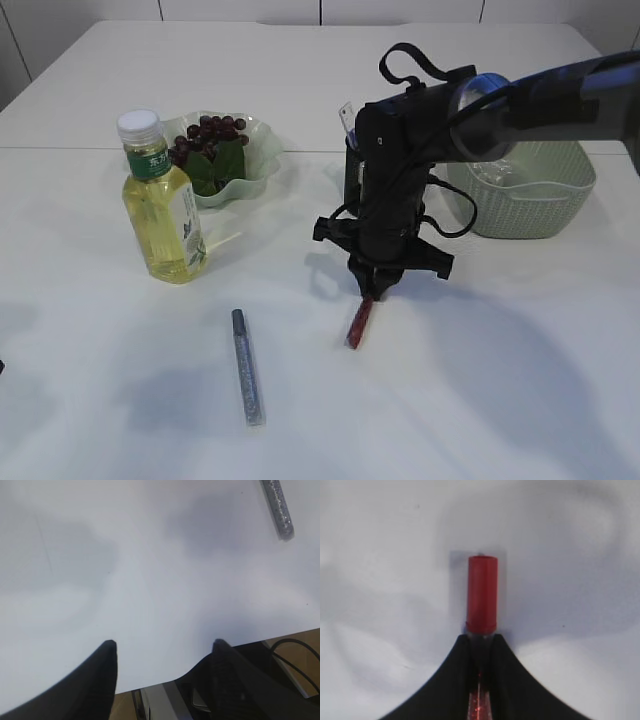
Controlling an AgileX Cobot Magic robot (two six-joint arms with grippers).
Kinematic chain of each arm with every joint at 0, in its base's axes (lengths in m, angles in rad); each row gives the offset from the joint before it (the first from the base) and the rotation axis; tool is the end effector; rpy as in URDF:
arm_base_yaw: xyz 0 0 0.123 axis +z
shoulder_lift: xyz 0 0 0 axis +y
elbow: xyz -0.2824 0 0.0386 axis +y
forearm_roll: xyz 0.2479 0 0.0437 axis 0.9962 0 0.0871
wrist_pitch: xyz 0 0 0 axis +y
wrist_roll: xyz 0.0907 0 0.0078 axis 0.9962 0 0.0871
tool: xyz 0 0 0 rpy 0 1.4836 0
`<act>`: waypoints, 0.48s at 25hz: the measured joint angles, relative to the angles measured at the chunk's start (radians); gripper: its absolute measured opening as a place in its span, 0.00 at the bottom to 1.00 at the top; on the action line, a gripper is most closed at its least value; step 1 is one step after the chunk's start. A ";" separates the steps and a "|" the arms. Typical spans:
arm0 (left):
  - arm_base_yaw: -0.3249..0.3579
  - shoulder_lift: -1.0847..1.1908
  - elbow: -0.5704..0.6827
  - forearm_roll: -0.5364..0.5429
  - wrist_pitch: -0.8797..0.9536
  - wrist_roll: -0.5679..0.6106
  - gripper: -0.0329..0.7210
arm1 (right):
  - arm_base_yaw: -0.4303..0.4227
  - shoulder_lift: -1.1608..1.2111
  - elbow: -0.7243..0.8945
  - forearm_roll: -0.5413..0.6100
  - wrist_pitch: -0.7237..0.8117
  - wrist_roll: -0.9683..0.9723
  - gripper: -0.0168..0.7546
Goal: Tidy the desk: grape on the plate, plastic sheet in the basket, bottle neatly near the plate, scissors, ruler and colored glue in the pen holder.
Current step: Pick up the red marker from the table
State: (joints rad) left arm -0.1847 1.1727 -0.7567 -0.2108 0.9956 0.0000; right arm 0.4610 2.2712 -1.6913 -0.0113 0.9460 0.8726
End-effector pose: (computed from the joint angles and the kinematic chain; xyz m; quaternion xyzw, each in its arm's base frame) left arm 0.1869 -0.0512 0.2514 0.0453 0.9869 -0.1055 0.1130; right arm 0.4076 0.2015 0.1245 0.2010 0.9774 0.0371 0.0548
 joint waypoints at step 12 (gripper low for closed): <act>0.000 0.000 0.000 0.000 -0.008 0.000 0.62 | -0.006 -0.048 -0.001 0.086 0.083 -0.277 0.14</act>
State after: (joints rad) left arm -0.1847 1.1727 -0.7567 -0.2108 0.9880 0.0000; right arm 0.4548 2.2228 -1.6927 0.0747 1.0289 0.5960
